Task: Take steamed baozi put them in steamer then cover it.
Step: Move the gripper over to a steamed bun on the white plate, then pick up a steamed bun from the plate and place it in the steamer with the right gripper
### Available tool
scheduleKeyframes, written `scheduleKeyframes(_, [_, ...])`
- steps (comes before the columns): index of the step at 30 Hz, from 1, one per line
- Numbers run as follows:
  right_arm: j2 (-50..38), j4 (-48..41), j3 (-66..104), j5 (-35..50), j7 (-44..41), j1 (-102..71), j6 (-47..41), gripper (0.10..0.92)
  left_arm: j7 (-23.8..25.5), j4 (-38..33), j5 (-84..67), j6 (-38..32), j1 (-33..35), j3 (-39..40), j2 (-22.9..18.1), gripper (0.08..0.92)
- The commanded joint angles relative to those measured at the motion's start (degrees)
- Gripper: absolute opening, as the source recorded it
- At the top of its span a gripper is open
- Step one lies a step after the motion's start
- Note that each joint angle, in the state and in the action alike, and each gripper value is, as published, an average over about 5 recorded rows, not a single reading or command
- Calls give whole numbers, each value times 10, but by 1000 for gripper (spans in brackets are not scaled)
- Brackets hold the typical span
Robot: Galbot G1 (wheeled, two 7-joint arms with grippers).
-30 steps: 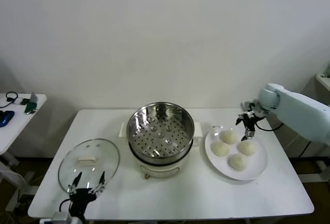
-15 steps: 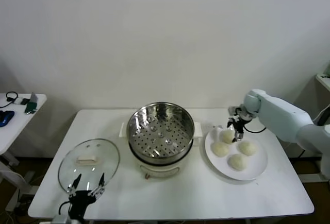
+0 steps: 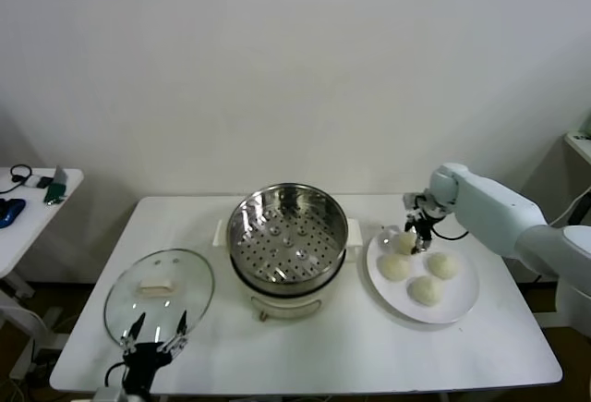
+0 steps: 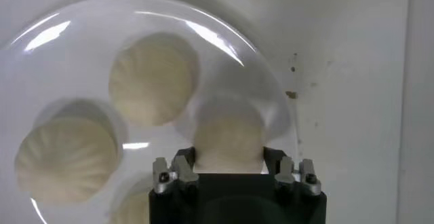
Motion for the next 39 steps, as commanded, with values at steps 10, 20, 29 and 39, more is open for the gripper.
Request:
scheduleKeyframes(10, [-6, 281, -212, 125, -17, 394, 94, 638, 0, -10, 10, 4, 1, 5, -1, 823])
scheduleKeyframes(20, [117, 451, -244, 82, 17, 496, 217, 636, 0, -15, 23, 5, -6, 9, -2, 823])
scheduleKeyframes(29, [169, 401, -260, -79, 66, 357, 287, 638, 0, -14, 23, 1, -7, 7, 2, 823])
scheduleKeyframes(39, [217, 236, -239, -151, 100, 239, 326, 639, -1, -7, 21, -4, -10, 8, 2, 823])
